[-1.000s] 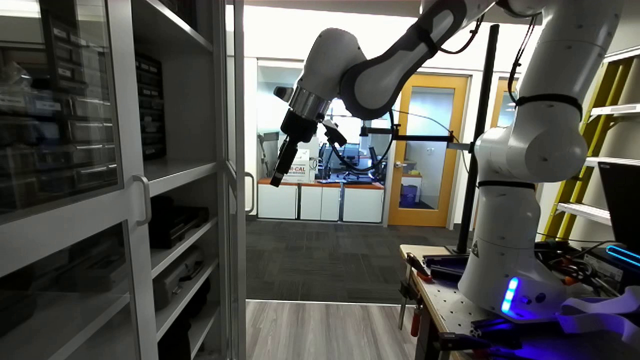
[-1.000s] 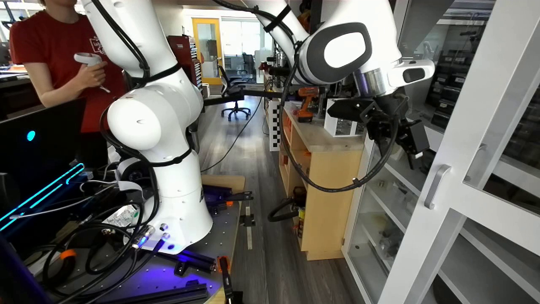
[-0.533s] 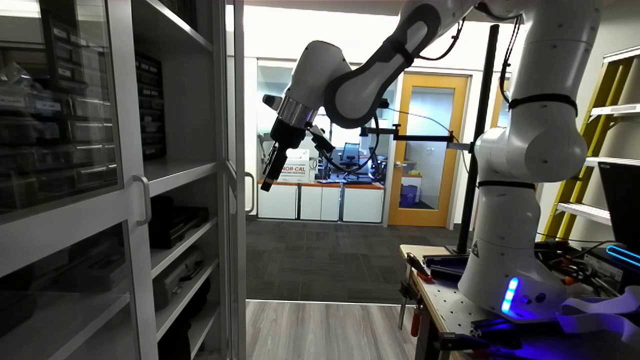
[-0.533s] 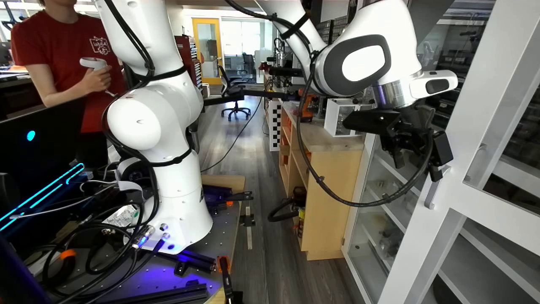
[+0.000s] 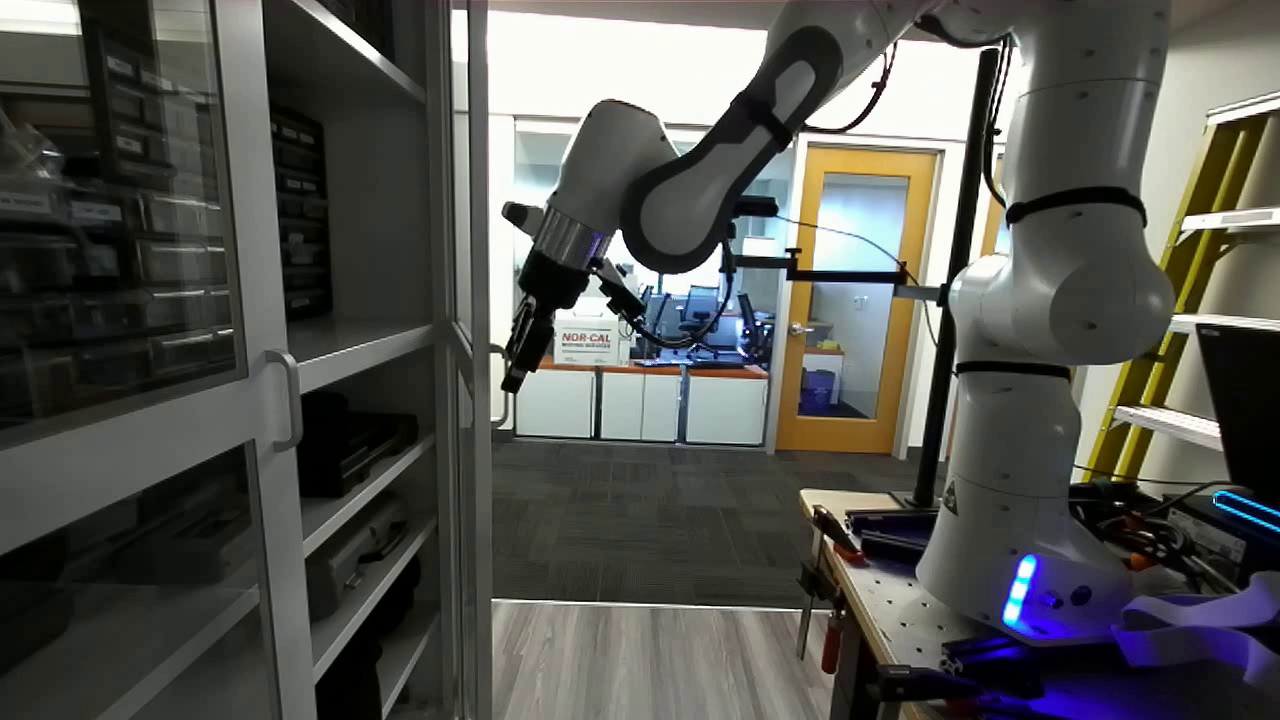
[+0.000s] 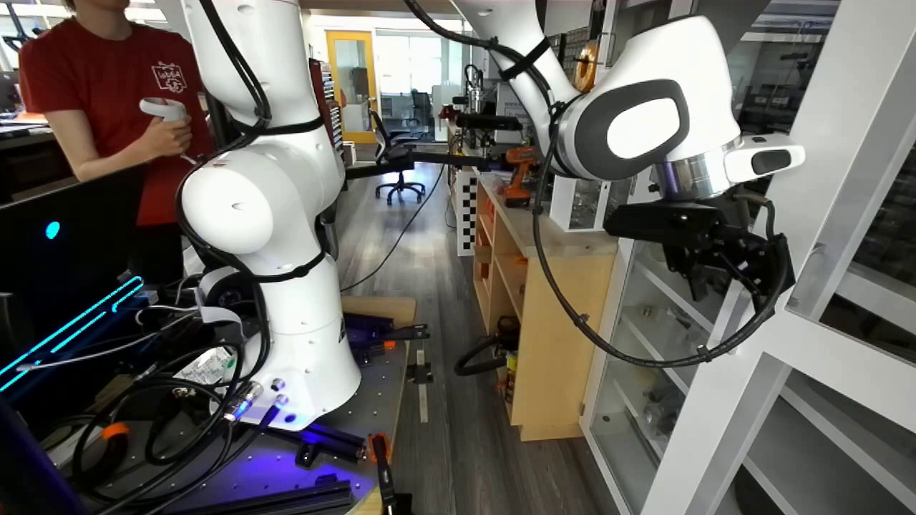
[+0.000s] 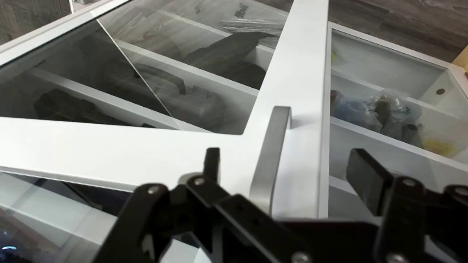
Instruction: Close the glass door
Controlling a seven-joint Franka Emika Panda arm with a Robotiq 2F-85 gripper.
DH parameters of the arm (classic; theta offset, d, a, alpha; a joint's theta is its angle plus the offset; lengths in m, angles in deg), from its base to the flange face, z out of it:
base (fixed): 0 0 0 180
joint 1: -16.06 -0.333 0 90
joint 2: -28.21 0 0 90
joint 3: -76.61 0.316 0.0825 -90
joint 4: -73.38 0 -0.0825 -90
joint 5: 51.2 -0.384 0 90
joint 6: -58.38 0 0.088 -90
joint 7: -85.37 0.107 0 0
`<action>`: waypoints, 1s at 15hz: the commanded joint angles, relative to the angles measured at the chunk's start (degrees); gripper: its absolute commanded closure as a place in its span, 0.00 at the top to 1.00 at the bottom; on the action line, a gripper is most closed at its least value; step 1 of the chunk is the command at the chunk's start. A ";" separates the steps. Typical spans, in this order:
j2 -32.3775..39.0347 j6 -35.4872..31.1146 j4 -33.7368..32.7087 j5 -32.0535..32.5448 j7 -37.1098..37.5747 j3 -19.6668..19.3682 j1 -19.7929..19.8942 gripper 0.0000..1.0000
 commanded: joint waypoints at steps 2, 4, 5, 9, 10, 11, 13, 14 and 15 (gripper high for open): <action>1.49 0.00 -2.09 -0.17 -1.73 -0.60 -0.18 0.53; 1.50 -0.17 -2.25 -0.48 -2.25 -0.59 -0.17 0.39; 1.38 -0.02 -2.30 -0.39 -2.27 -0.62 -0.14 0.32; 0.20 1.71 -2.38 0.59 -1.96 -1.08 0.03 0.08; -0.29 2.24 -2.21 0.86 -1.98 -1.17 0.02 0.02; -0.62 2.71 -2.12 1.30 -1.70 -1.27 0.08 0.04; -0.82 2.91 -2.01 1.06 -1.86 -1.23 0.05 0.04; -0.64 2.22 -1.93 0.36 -2.08 -1.07 -0.12 0.05; -0.46 1.91 -2.04 0.43 -1.80 -0.98 -0.21 0.05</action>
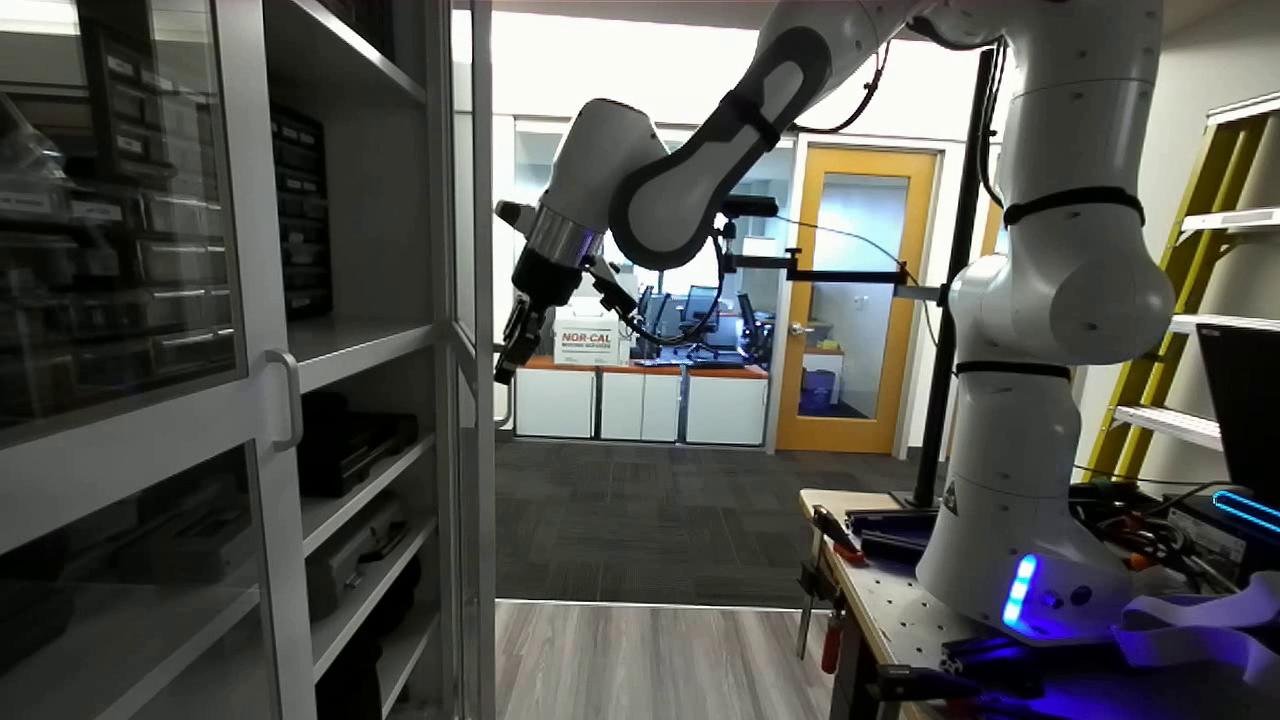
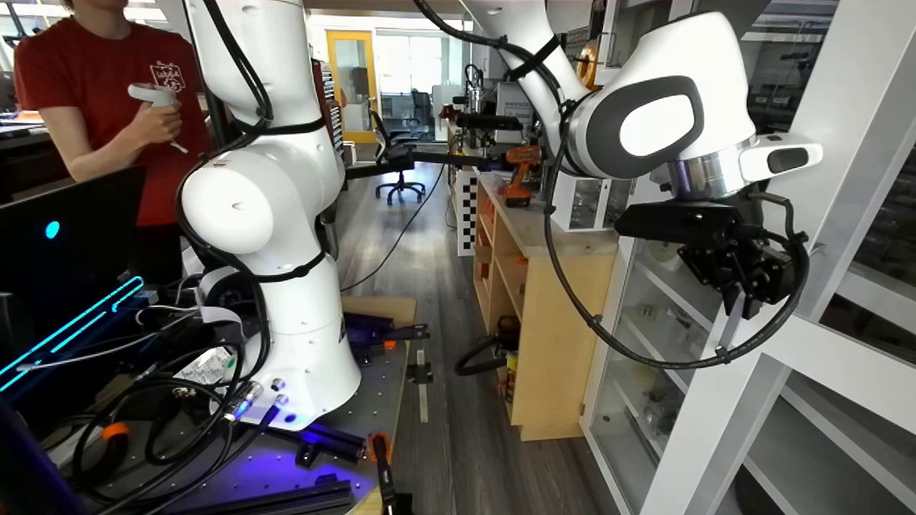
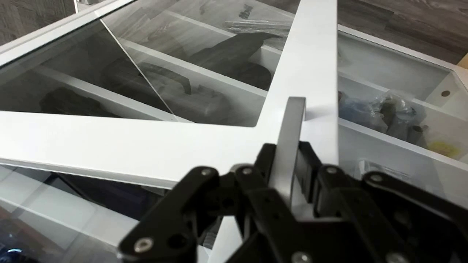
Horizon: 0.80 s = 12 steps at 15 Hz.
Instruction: Close the glass door
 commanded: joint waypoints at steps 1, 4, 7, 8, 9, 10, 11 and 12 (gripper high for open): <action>-1.07 0.34 -0.36 0.35 -0.72 -0.20 -0.29 0.05; -0.21 -0.27 -1.46 -0.51 -0.25 0.41 -0.86 0.05; 1.37 -0.11 -3.78 -0.69 0.83 1.10 -1.45 0.05; 1.97 0.01 -4.62 -0.51 1.31 1.26 -1.61 0.05; 2.88 0.19 -5.85 -0.50 1.86 1.53 -1.93 0.05; 3.69 0.29 -6.91 -0.32 2.39 1.71 -2.19 0.05; 4.79 0.47 -8.37 0.22 3.42 1.82 -2.61 0.05; 5.90 0.69 -9.88 0.46 4.10 1.96 -2.94 0.05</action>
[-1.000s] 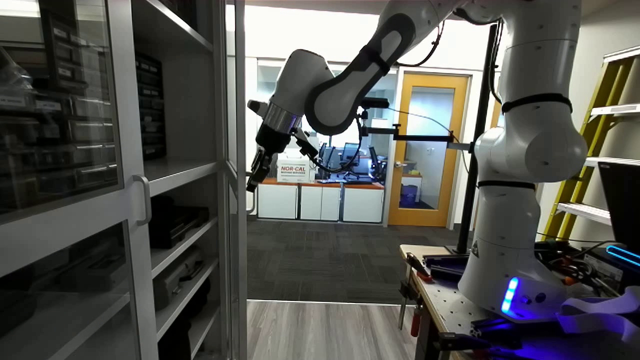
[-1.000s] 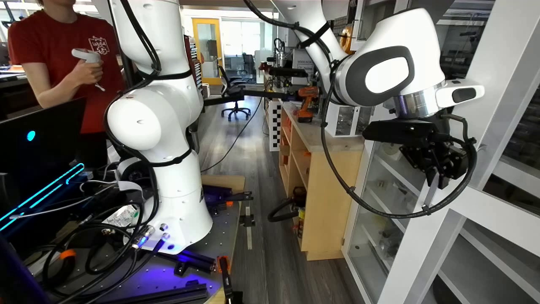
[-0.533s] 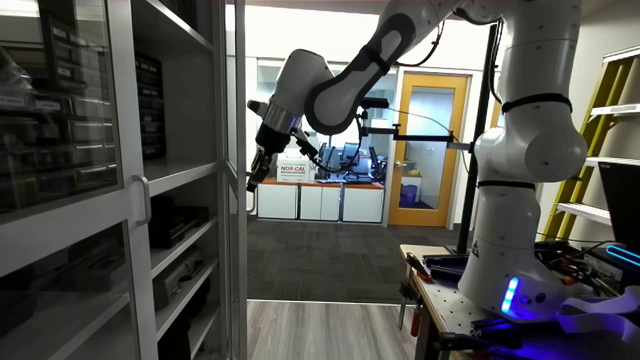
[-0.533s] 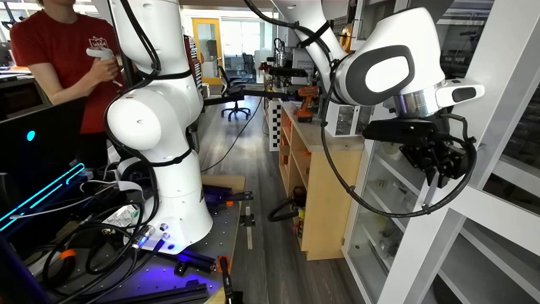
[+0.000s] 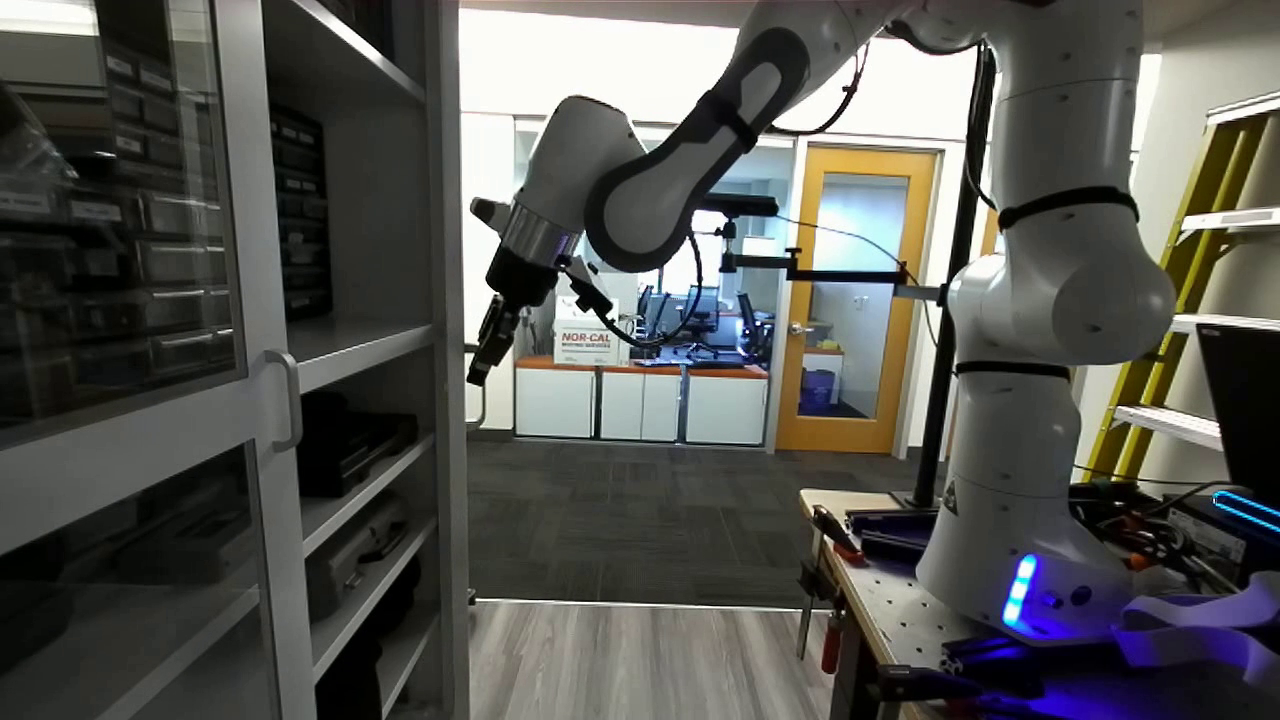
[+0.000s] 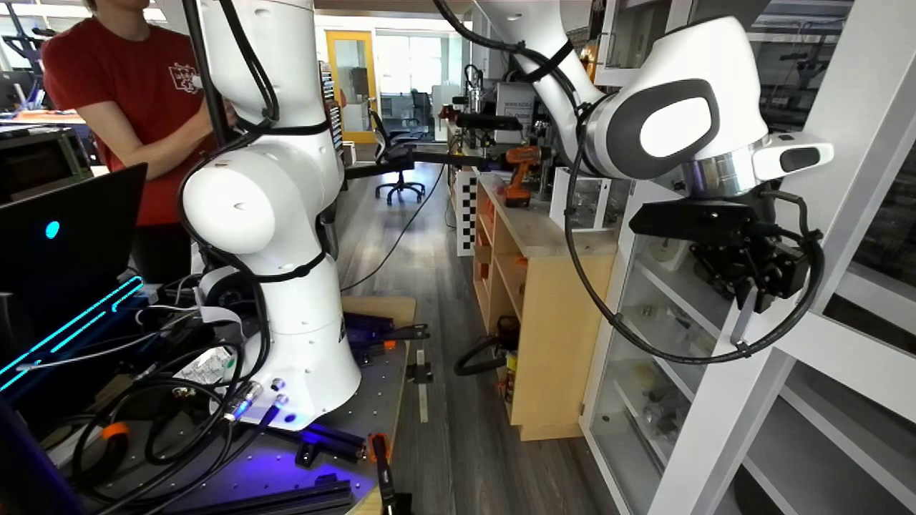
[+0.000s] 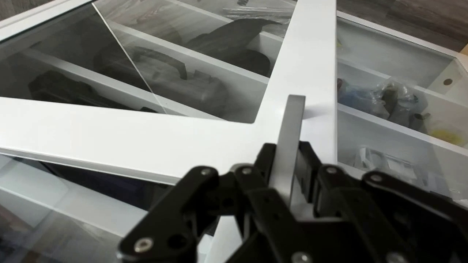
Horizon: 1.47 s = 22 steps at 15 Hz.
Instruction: Close the glass door
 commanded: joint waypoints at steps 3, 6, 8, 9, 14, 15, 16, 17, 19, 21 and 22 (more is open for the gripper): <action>6.13 1.56 -10.62 1.27 4.75 1.04 -3.41 0.05; 10.82 2.86 -17.12 1.13 6.25 0.88 -4.92 0.05; 14.19 4.14 -22.02 0.78 6.99 0.73 -5.67 0.05; 15.89 4.83 -24.52 0.53 7.26 0.72 -5.94 0.05; 23.61 8.29 -36.03 -0.01 8.48 0.63 -7.09 0.05; 25.08 9.04 -38.28 -0.06 8.64 0.64 -7.28 0.05; 26.25 9.76 -40.16 -0.18 8.67 0.72 -7.33 0.05; 27.40 10.70 -42.04 -0.28 8.72 0.78 -7.43 0.05; 27.79 15.91 -43.86 1.64 9.75 -0.65 -8.85 0.45; 27.11 21.26 -44.34 3.95 11.25 -2.08 -10.37 0.52; 27.06 23.72 -44.96 4.50 10.81 -2.04 -10.62 0.58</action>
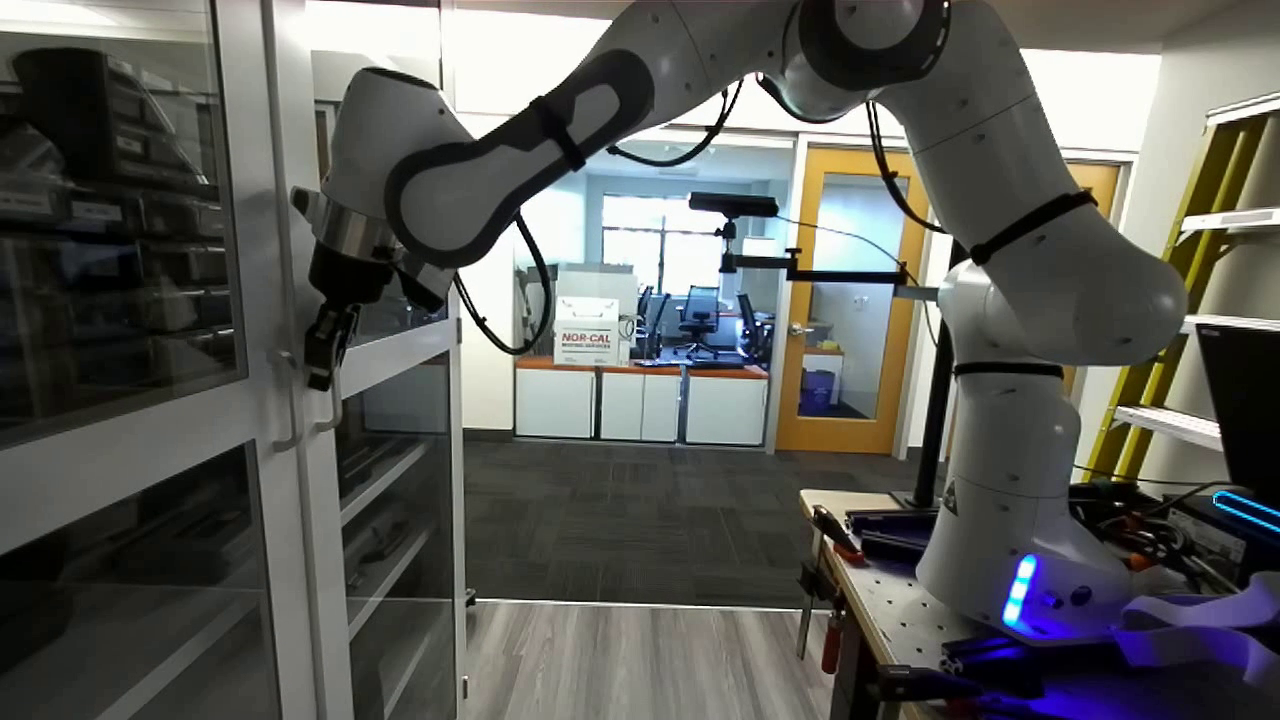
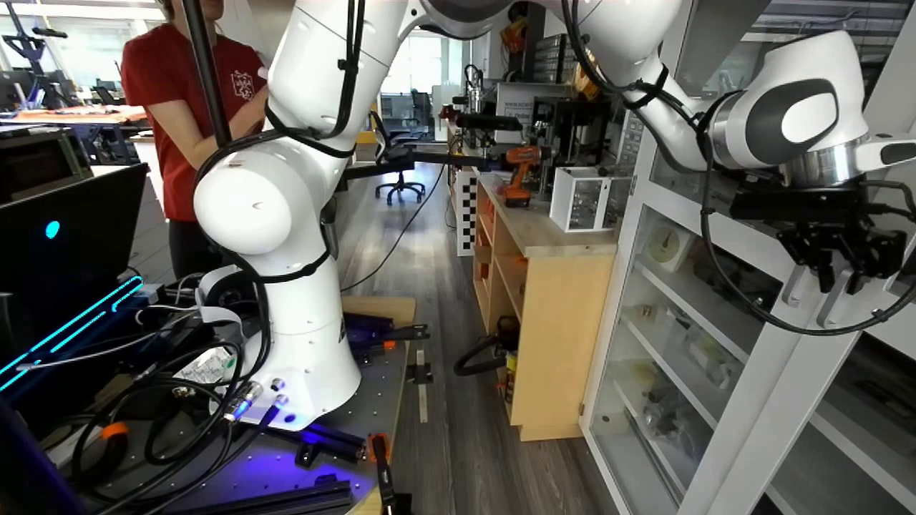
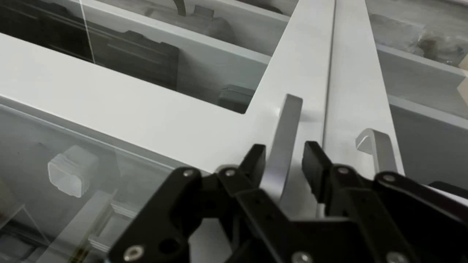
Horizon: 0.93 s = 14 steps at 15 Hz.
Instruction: Close the glass door
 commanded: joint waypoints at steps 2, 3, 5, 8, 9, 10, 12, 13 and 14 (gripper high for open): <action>0.55 9.51 -5.28 4.33 2.79 -1.87 -3.98 0.71; 0.21 11.09 -5.52 5.12 3.37 -2.05 -4.32 0.78; -0.05 13.79 -6.43 6.11 4.17 -1.95 -4.90 0.90; -0.70 17.27 -6.74 6.58 5.82 -1.61 -5.46 1.00; -0.96 18.59 -6.68 6.76 6.46 -1.68 -5.64 1.00; -1.13 19.67 -6.69 6.84 6.66 -1.60 -5.67 1.00; -1.79 21.45 -6.28 7.60 6.93 -1.68 -5.90 1.00; -2.36 22.30 -5.78 7.93 7.10 -1.61 -5.98 1.00; -2.88 23.01 -5.22 8.29 7.41 -1.60 -6.08 1.00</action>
